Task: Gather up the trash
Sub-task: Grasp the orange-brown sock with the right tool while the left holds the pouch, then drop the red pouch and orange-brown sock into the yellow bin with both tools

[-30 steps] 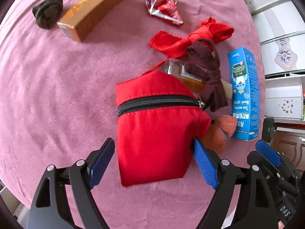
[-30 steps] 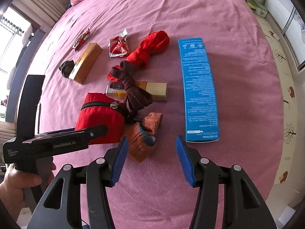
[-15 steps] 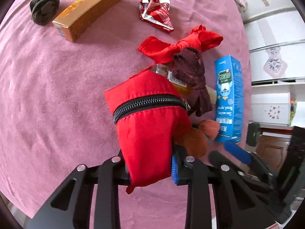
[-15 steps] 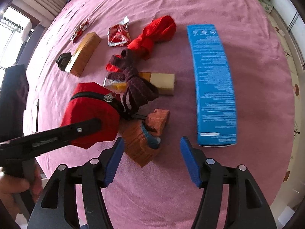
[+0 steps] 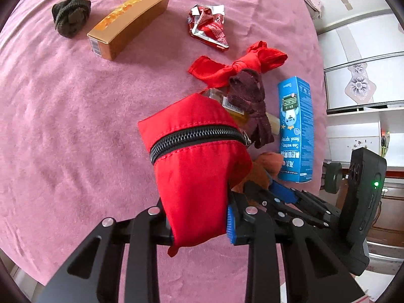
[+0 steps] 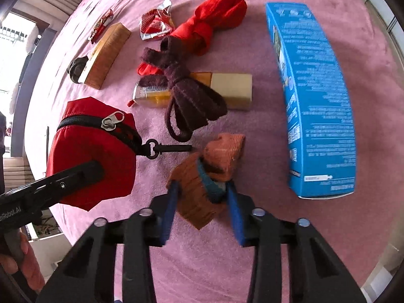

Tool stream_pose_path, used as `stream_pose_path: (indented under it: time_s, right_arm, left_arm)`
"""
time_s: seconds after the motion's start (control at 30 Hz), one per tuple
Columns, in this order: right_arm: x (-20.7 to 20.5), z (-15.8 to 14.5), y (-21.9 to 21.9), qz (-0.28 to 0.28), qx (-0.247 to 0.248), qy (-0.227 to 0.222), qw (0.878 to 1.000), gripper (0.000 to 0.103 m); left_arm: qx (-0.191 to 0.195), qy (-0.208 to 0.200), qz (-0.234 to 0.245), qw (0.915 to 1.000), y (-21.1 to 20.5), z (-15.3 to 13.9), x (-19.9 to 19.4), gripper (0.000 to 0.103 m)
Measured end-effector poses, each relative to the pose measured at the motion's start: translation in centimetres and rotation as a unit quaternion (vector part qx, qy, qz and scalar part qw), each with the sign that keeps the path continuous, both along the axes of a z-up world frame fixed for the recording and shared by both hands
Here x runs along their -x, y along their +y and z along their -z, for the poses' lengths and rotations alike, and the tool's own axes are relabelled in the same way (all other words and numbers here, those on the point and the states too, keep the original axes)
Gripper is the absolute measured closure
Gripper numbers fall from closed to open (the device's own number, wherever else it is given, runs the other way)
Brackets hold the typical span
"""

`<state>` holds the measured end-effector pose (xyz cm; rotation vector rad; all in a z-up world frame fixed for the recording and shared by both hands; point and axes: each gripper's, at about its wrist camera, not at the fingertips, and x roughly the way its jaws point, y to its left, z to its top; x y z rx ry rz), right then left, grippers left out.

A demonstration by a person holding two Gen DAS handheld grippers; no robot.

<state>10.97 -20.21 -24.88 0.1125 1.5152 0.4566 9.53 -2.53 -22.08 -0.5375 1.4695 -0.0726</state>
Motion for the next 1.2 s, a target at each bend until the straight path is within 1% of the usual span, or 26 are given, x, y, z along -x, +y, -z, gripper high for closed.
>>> stream_pose_path:
  time_s: [0.07, 0.17, 0.27, 0.4, 0.47, 0.57, 0.77, 0.87, 0.9, 1.0, 1.2]
  right_arm:
    - [0.2, -0.7, -0.2, 0.000, -0.003, -0.003, 1.000, 0.080]
    - [0.5, -2.0, -0.7, 0.003, -0.010, -0.015, 1.000, 0.080]
    - [1.0, -4.1, -1.9, 0.009, -0.022, -0.030, 0.999, 0.080]
    - [2.0, -7.2, -4.6, 0.022, -0.036, -0.051, 0.998, 0.080]
    - [2.4, -8.1, -5.9, 0.029, -0.038, -0.057, 0.997, 0.080]
    - [3.3, -9.5, -9.1, 0.046, -0.039, -0.068, 0.996, 0.080]
    - [4.8, -11.2, -15.6, 0.084, -0.034, -0.084, 0.992, 0.080]
    - [5.6, -11.6, -18.8, 0.105, -0.030, -0.088, 0.990, 0.080]
    - [5.9, -11.7, -20.4, 0.117, -0.028, -0.090, 0.989, 0.080]
    - [6.6, -11.9, -23.6, 0.139, -0.022, -0.093, 0.986, 0.080]
    - [8.4, -11.6, -30.8, 0.189, -0.014, -0.089, 0.978, 0.080]
  left_arm:
    - [-0.001, -0.004, 0.002, 1.0000, -0.2, -0.4, 0.2, 0.075]
    - [-0.005, -0.012, 0.014, 0.9998, -0.9, -1.3, 0.1, 0.075]
    - [-0.009, -0.020, 0.030, 0.9993, -1.8, -2.4, 0.4, 0.075]
    - [-0.007, -0.030, 0.051, 0.9982, -3.6, -4.1, 0.9, 0.075]
    - [-0.004, -0.035, 0.061, 0.9975, -4.8, -4.9, 1.2, 0.075]
    - [0.001, -0.042, 0.080, 0.9959, -7.2, -5.9, 1.4, 0.075]
    - [0.009, -0.053, 0.131, 0.9900, -13.5, -7.5, 1.7, 0.075]
    - [0.014, -0.058, 0.161, 0.9852, -17.1, -8.0, 1.6, 0.075]
    - [0.015, -0.059, 0.173, 0.9831, -18.6, -8.0, 1.5, 0.075]
    - [0.021, -0.058, 0.207, 0.9764, -23.0, -8.0, 1.3, 0.075]
    - [0.033, -0.060, 0.261, 0.9628, -31.0, -7.5, 0.8, 0.075]
